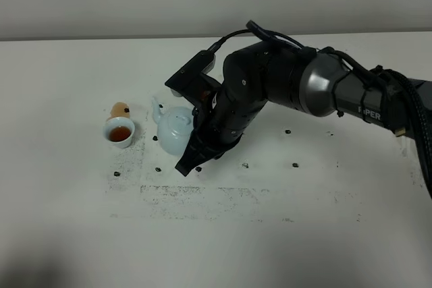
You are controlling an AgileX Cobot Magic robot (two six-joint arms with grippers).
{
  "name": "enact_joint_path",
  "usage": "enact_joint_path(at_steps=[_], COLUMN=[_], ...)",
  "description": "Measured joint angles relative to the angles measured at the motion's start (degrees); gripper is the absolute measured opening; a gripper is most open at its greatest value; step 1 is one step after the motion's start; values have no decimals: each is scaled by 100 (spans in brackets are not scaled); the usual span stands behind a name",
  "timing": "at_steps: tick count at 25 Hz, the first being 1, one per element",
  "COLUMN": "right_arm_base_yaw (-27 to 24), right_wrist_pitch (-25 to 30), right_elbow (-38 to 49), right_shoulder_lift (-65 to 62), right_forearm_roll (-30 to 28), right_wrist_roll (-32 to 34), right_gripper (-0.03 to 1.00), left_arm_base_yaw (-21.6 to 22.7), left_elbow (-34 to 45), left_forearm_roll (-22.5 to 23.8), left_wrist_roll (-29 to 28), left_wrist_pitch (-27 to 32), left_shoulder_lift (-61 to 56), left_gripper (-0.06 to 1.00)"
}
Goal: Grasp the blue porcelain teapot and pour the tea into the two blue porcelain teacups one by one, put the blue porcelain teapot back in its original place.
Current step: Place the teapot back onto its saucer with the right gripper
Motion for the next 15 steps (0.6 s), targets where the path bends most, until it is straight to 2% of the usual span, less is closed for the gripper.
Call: enact_joint_path(at_steps=[7,15], right_arm_base_yaw=[161,207], right_wrist_pitch=[-727,-814], right_elbow=[155,177], right_shoulder_lift=[106,419], right_forearm_roll=[222,292], right_wrist_roll=[0,-5], right_gripper=[9,9], left_arm_base_yaw=[0,0], left_elbow=[0,0], left_forearm_roll=[0,0], left_wrist_roll=[0,0], left_wrist_pitch=[0,0], left_shoulder_lift=[0,0], left_gripper=[66,66])
